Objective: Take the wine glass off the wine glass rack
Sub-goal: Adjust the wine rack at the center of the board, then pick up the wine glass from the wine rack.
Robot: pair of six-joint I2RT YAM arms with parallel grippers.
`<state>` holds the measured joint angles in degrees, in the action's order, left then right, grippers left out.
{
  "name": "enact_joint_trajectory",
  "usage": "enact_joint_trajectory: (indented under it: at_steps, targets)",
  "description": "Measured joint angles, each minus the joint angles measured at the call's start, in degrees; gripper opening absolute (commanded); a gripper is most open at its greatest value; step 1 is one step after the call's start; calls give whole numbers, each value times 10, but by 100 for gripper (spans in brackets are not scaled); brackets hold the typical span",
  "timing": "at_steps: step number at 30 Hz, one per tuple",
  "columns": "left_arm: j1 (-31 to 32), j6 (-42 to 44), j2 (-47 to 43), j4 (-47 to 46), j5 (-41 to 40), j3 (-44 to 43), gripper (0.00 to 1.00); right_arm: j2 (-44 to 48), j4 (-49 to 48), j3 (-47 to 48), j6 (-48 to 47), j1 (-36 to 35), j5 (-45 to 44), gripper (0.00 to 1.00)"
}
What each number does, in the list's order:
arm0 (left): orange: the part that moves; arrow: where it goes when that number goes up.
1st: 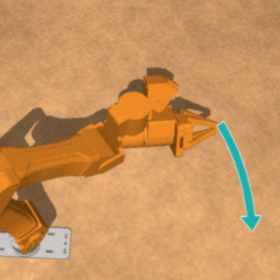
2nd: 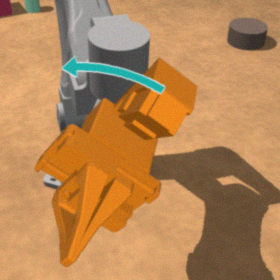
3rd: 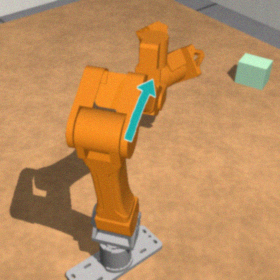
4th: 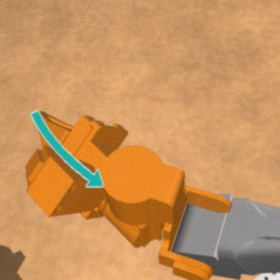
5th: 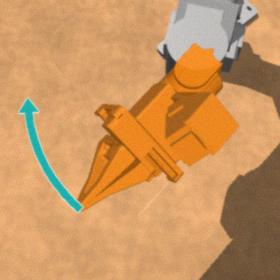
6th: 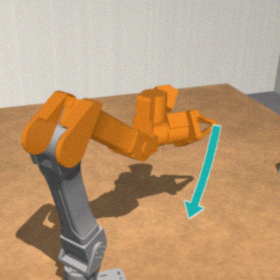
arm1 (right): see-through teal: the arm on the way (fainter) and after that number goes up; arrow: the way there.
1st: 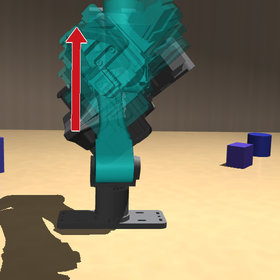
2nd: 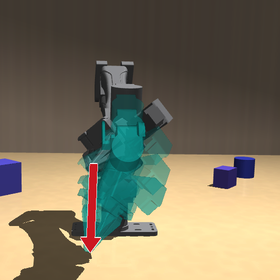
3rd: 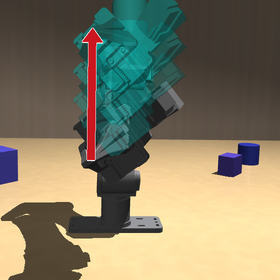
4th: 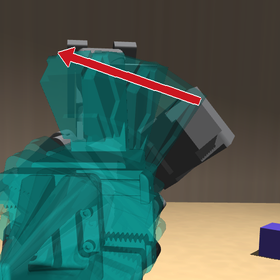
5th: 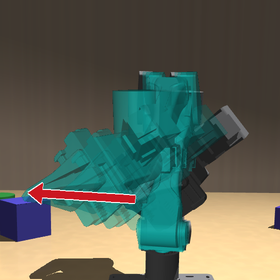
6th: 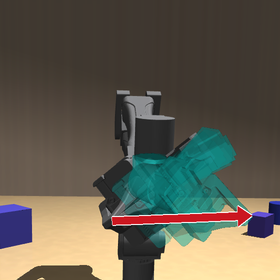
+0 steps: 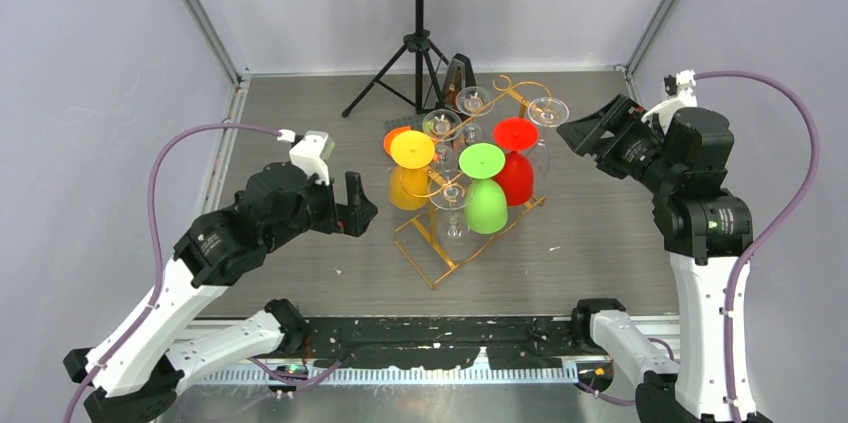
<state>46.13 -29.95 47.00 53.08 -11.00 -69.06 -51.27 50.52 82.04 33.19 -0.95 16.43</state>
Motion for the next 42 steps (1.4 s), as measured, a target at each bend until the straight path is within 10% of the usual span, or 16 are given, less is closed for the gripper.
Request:
enact_joint_trajectory:
  at_steps: [27, 42]
  targets:
    - [0, 49, -26, 21, -4, 12, 100, -43, -153, -90, 208, 0, -50, 48]
    - [0, 49, -30, 38, -21, 16, 100, -47, -202, -125, 241, 0, -47, 6]
